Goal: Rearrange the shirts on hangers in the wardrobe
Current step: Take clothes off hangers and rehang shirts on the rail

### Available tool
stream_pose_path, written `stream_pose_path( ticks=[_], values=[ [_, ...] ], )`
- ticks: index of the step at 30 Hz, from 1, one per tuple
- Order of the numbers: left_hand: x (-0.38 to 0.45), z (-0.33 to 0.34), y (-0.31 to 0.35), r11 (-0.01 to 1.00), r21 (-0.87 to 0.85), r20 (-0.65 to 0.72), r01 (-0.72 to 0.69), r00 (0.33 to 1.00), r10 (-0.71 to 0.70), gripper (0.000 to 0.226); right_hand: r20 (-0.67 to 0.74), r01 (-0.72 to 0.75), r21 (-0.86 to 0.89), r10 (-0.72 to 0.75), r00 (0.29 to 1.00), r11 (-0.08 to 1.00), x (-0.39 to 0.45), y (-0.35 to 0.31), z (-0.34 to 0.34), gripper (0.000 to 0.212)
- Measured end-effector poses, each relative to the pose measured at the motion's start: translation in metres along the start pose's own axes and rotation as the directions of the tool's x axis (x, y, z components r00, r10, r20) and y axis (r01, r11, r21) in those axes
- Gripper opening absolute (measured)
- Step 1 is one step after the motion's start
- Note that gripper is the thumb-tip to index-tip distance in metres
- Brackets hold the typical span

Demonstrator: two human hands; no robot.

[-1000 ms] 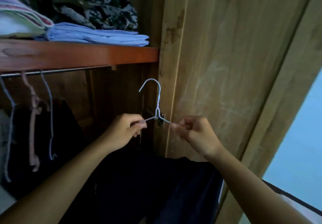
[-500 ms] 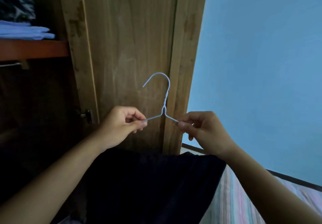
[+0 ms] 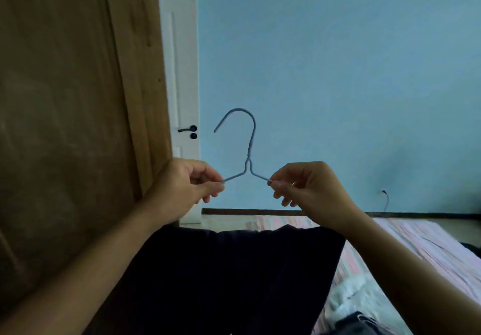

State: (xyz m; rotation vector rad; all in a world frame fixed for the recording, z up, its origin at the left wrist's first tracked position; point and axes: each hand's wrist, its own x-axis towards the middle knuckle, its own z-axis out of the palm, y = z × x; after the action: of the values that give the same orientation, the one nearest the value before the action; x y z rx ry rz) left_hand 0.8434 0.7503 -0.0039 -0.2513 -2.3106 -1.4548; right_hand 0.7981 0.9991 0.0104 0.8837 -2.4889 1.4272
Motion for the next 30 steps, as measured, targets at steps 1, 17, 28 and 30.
stream_pose_path(
  ticks=[1,17,28,30],
  values=[
    [0.006,0.008,0.000,1.000,-0.005,0.033,-0.013,0.999,0.014,0.007,-0.035,-0.024,-0.018,0.023,0.999,1.000,-0.006,0.003,-0.006,0.014],
    [0.032,0.106,0.016,0.938,-0.260,0.470,-0.231,0.818,0.332,0.014,-0.503,-0.403,-0.199,0.259,0.824,0.893,-0.131,-0.019,-0.039,0.011],
    [0.004,0.190,0.017,0.900,-0.396,0.653,-0.182,0.634,0.415,0.009,-0.605,-0.594,-0.183,0.387,0.696,0.783,-0.216,-0.015,-0.040,0.012],
    [0.000,0.208,0.012,0.902,-0.404,0.683,-0.150,0.607,0.406,0.011,-0.613,-0.624,-0.153,0.422,0.668,0.767,-0.227,-0.004,-0.041,0.014]
  ],
)
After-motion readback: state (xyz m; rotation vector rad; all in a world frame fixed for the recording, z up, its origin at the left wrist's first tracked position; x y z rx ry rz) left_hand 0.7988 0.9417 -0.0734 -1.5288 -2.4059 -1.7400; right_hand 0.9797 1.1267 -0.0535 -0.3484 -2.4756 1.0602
